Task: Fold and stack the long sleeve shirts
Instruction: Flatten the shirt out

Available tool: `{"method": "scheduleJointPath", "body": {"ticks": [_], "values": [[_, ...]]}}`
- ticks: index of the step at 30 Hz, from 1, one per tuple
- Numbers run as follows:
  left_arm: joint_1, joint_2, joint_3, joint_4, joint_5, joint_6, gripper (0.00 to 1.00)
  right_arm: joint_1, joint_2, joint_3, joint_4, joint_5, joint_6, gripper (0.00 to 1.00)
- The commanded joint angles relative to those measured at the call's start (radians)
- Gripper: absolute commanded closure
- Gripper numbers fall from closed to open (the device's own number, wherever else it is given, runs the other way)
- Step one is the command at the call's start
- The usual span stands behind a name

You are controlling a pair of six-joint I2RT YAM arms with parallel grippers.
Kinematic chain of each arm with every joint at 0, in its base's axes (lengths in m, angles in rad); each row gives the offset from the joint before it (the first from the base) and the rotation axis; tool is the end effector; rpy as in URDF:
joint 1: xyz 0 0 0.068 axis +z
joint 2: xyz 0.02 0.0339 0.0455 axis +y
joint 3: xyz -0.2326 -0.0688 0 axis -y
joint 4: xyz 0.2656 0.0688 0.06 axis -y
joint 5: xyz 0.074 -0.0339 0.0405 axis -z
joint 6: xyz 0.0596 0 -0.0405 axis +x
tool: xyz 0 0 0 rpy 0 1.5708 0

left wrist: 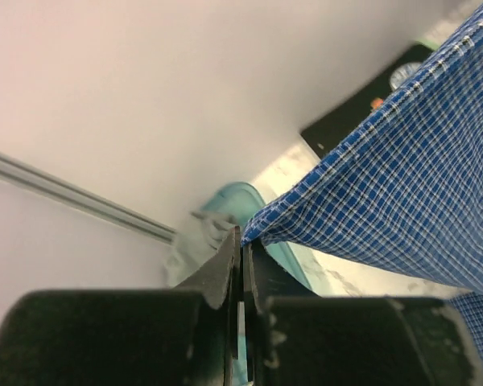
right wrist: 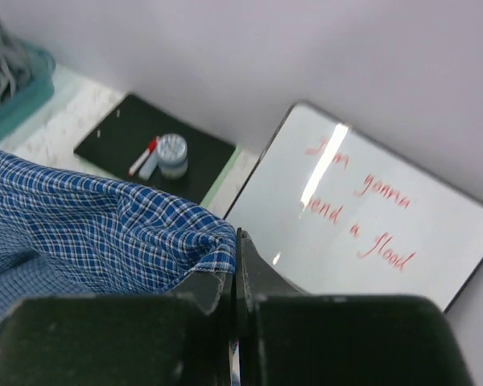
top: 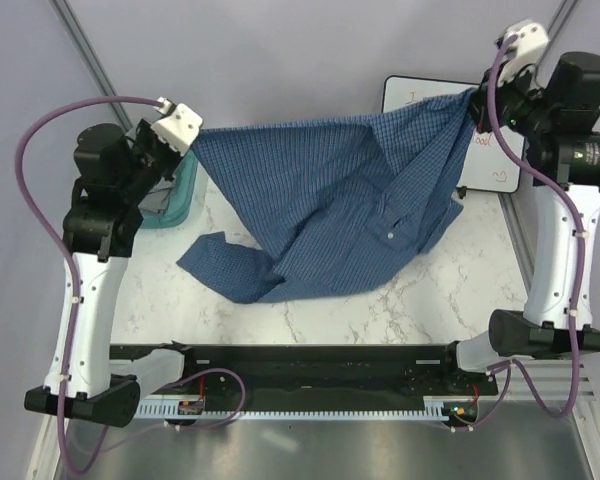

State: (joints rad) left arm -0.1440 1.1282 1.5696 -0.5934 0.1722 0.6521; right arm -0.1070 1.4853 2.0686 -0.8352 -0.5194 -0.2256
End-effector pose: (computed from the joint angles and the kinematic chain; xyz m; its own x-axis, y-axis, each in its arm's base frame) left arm 0.2619 -0.0483 0.4713 0.0684 0.5942 -0.8014 0.3365 0.7424 0.5792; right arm 0.3119 -0.0038 0.5103 -0.1554 -0.1786 -0.9716 -0.4309 0.8973 -0.0961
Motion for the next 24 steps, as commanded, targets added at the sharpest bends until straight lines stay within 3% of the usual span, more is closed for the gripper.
{"method": "scheduleJointPath", "body": {"ticks": [1, 8, 14, 24], "values": [[0.004, -0.067, 0.121, 0.035, -0.097, -0.023, 0.98, -0.013, -0.083, 0.143, 0.080, 0.114, 0.100, 1.00], [0.004, -0.223, 0.204, 0.135, -0.201, 0.021, 0.98, -0.011, -0.348, 0.090, 0.209, 0.347, 0.049, 1.00], [0.006, -0.376, 0.247, 0.144, -0.125, 0.004, 0.98, -0.013, -0.499, 0.186, 0.246, 0.459, -0.012, 1.00], [0.044, -0.301, 0.608, 0.115, -0.143, -0.025, 0.98, -0.011, -0.550, 0.289, 0.413, 0.513, -0.127, 1.00]]}}
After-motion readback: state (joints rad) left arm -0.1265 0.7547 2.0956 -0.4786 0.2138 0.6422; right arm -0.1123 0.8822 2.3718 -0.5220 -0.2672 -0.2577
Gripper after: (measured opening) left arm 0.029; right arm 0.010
